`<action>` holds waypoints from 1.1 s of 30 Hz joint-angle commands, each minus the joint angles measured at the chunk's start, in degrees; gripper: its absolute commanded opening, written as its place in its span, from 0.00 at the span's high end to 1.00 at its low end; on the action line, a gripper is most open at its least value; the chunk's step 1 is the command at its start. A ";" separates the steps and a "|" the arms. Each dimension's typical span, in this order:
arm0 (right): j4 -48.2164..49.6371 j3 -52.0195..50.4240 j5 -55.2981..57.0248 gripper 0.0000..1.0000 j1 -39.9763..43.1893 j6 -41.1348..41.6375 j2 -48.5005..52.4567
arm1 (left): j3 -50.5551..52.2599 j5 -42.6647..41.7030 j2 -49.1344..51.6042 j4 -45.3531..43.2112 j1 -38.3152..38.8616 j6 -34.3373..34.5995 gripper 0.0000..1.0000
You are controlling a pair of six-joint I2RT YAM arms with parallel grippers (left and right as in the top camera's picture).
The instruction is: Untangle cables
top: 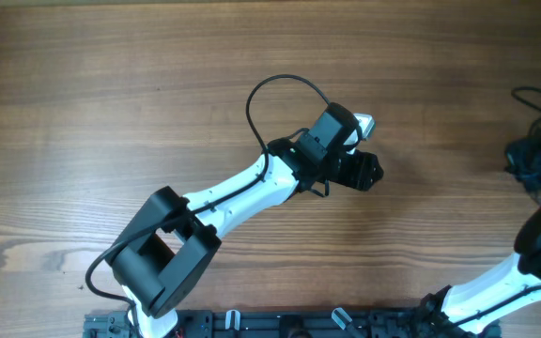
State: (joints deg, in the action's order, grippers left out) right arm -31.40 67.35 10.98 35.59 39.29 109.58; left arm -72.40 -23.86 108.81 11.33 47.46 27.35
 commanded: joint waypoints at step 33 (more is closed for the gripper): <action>-5.01 -0.28 -31.87 0.35 -1.64 -1.40 -16.74 | -1.14 15.19 -4.72 18.03 -15.54 -2.21 0.41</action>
State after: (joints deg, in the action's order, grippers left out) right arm -34.96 67.09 -22.65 38.87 42.37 97.21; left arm -72.64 -16.01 108.53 26.59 35.88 26.87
